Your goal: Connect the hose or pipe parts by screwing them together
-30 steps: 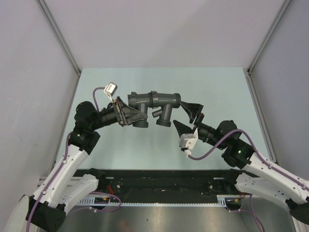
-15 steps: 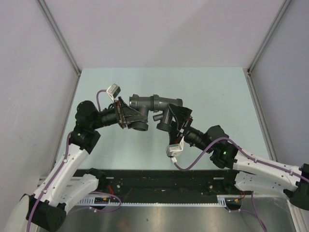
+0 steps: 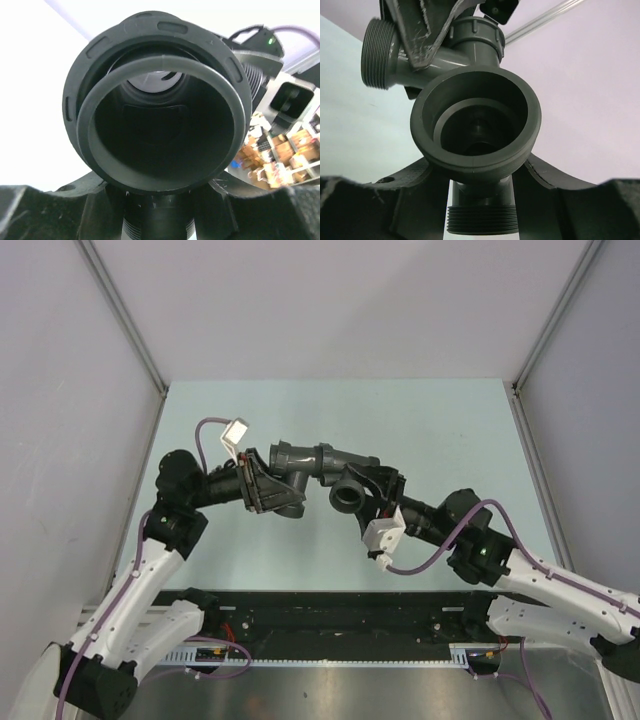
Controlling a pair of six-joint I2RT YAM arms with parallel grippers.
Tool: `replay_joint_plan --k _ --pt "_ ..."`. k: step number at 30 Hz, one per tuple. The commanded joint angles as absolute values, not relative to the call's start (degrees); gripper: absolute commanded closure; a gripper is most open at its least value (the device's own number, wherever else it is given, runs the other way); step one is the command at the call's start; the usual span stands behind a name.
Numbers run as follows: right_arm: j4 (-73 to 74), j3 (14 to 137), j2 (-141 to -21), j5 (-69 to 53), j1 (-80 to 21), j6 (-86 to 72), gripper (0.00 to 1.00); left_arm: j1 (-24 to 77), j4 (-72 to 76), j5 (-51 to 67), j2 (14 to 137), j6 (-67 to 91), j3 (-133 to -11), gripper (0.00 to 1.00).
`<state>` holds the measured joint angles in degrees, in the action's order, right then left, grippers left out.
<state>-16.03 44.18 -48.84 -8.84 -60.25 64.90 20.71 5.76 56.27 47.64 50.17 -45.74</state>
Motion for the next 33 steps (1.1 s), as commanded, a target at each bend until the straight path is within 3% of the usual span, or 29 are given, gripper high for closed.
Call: replay_joint_plan --k 1,4,8,13,14,33 --pt "-14.24 46.84 -48.69 -20.37 -55.92 44.14 0.67 22.50 13.27 62.04 48.51 33.44 -45.61 0.99" --pt "-15.55 48.34 -48.60 -25.21 -50.83 33.25 0.65 23.11 13.27 64.85 48.69 27.80 -45.35 1.00" --pt "-18.19 50.36 -48.78 -29.17 -44.57 19.79 0.44 23.29 13.27 67.23 49.13 23.39 -44.83 1.00" --pt "-19.60 51.42 -49.48 -31.38 -39.21 9.68 0.27 23.47 13.27 66.62 49.04 20.65 -43.25 1.00" --pt "-19.69 51.42 -49.40 -30.51 -38.50 8.45 0.16 23.47 13.27 66.45 49.57 20.74 -43.07 1.00" --pt "-22.33 52.03 -56.86 -30.85 -30.76 -4.92 0.14 23.47 13.18 67.59 47.29 21.53 -40.17 1.00"
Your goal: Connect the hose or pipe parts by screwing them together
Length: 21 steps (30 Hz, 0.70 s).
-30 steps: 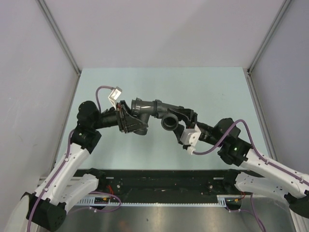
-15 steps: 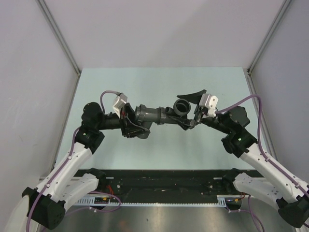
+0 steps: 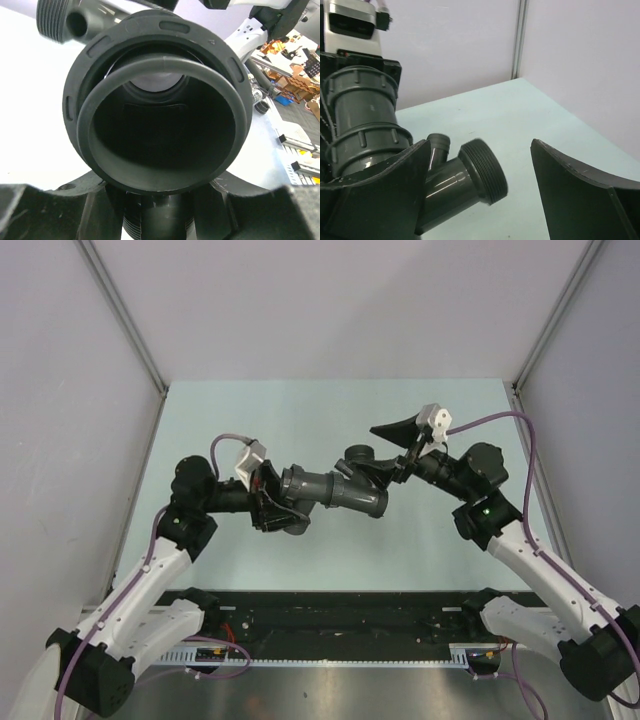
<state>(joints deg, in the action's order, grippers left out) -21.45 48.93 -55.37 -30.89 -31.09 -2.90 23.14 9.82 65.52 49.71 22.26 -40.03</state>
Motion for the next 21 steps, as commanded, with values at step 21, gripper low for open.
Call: replay_joint_plan --k 21 --pt "-7.74 54.31 -50.55 -26.81 -32.96 2.44 0.08 20.65 16.79 57.57 47.02 34.36 -41.93 1.00"
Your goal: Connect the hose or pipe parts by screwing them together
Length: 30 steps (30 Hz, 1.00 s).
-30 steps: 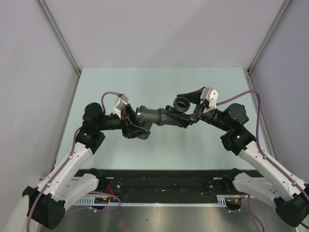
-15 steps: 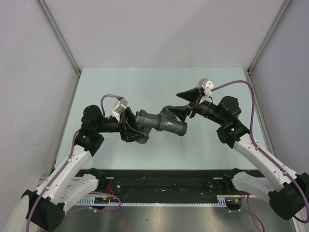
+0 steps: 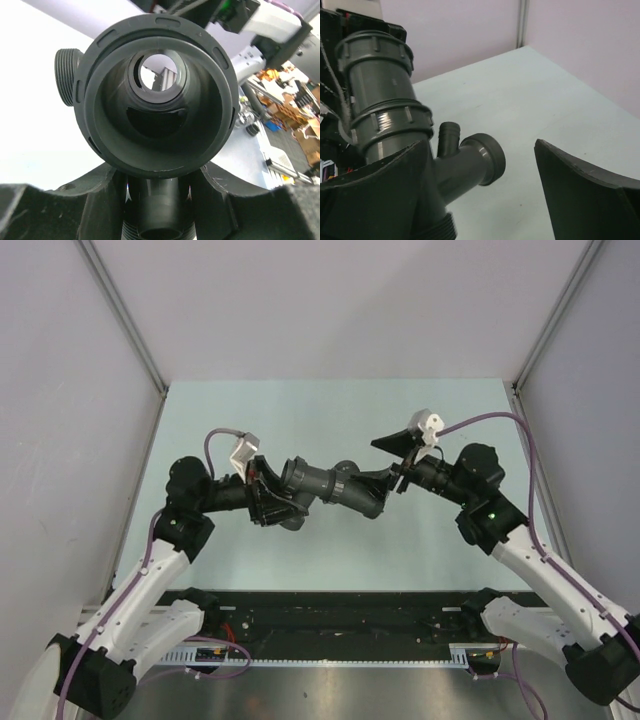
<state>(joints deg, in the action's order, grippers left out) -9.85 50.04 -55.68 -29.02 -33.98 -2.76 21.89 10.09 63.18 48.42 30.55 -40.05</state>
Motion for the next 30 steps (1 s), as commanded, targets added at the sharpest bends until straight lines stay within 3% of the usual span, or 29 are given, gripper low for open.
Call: replay_joint_plan --k 1,7,14,21,30 --pt "-7.56 54.66 -50.02 -26.63 -32.96 3.42 0.04 20.65 16.79 57.39 46.85 34.97 -41.75 1.00" --pt "-5.28 55.46 -47.90 -32.35 -36.29 19.40 0.00 20.65 16.79 54.67 44.83 39.46 -41.13 1.00" --pt "6.49 58.61 -51.06 -18.47 -52.88 41.38 0.00 20.65 16.79 53.61 44.12 44.29 -40.87 1.00" --pt "2.91 60.29 -57.30 -5.64 -60.38 46.58 0.00 20.74 16.79 55.45 44.38 45.26 -40.52 1.00" --pt "0.62 60.64 -61.35 -1.50 -61.26 47.73 0.00 20.74 16.70 57.04 44.38 44.74 -39.38 1.00"
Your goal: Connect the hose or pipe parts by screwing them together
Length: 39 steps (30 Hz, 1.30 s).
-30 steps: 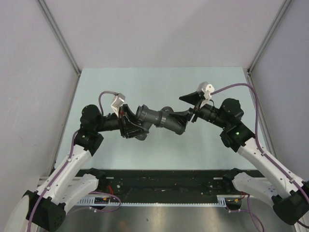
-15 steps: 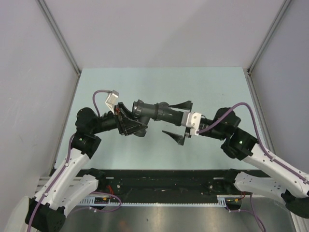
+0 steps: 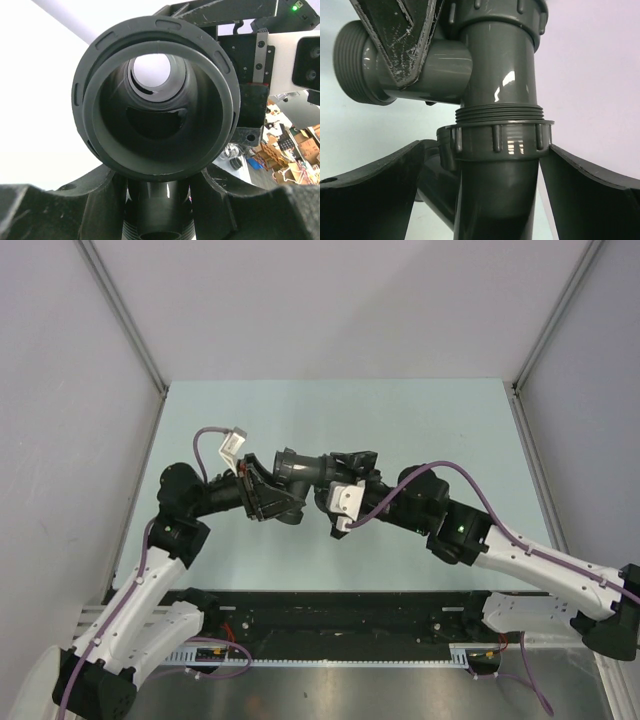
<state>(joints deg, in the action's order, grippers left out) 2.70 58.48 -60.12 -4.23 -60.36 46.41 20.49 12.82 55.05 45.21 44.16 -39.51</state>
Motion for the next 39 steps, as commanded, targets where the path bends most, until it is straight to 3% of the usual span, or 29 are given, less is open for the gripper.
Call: replay_joint_plan --k 1,11,19,22,23,27,28,31,36,39 --pt "-1.12 60.64 -61.61 -1.32 -61.35 47.55 0.00 20.74 16.70 57.22 44.38 44.48 -39.29 1.00" --pt "-2.11 60.64 -60.91 -4.29 -61.35 45.80 0.02 20.66 16.35 57.66 45.18 42.54 -38.67 1.00" --pt "-0.44 60.64 -61.52 -3.86 -60.21 46.14 0.12 20.74 16.17 58.62 45.88 42.54 -39.46 1.00" --pt "-1.32 60.56 -61.70 -5.53 -59.15 45.09 0.28 20.74 16.17 59.41 45.88 41.84 -39.55 1.00" --pt "-1.93 60.64 -61.79 -5.80 -58.98 44.30 0.41 20.74 16.17 59.50 45.70 41.57 -39.55 1.00" --pt "-2.99 60.64 -61.88 -7.20 -57.14 41.23 0.71 20.74 16.17 59.50 44.39 36.40 -39.20 1.00" --pt "-3.08 60.64 -61.79 -8.69 -56.69 40.44 0.83 20.83 16.26 59.68 44.04 34.82 -38.94 1.00" --pt "-2.37 61.26 -61.44 -14.13 -54.59 36.75 1.00 21.09 16.26 60.12 43.16 25.16 -37.71 0.99" --pt "-0.88 61.96 -61.00 -30.81 -50.37 28.58 1.00 21.09 16.26 57.04 43.24 9.68 -36.65 0.87" --pt "1.74 61.96 -60.82 -36.98 -48.61 27.77 1.00 20.83 16.26 55.73 46.56 7.65 -38.49 0.70"
